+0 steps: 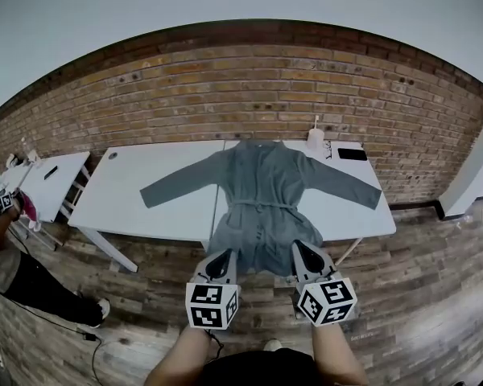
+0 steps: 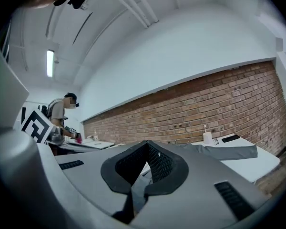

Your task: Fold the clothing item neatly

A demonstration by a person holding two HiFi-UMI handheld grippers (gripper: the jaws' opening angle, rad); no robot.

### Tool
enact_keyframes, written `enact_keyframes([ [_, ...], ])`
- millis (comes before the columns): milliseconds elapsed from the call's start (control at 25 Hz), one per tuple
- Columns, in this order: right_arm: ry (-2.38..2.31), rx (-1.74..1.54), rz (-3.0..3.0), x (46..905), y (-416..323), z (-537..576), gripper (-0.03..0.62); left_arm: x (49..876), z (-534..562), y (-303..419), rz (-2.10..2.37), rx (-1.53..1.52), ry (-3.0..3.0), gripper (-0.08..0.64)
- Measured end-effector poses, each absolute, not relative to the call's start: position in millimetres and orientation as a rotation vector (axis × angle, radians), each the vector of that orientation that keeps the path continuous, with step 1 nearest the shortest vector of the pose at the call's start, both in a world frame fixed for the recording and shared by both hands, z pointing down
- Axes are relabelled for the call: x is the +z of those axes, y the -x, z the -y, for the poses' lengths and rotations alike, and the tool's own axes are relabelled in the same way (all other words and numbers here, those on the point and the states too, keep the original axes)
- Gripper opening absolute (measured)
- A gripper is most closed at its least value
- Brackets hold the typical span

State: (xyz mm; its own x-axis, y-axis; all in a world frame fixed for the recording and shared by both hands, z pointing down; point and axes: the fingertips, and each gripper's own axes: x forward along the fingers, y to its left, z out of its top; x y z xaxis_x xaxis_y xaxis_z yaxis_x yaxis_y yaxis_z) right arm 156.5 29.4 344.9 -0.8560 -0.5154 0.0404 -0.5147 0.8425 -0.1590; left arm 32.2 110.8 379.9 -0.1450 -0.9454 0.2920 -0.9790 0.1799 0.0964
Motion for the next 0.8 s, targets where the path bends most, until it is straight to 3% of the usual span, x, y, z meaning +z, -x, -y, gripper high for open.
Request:
enact_keyframes([
  [400,0.772,-0.327,-3.036,357.3,-159.2,53.3,-0.009,384.7,-33.5,-35.2,2.206,0.148,-1.767,-0.008],
  [800,0.731,-0.362,-3.098,380.1,-113.5,93.8,-0.009,402.8,16.3,5.7,2.188,0.122,-1.734,-0.008],
])
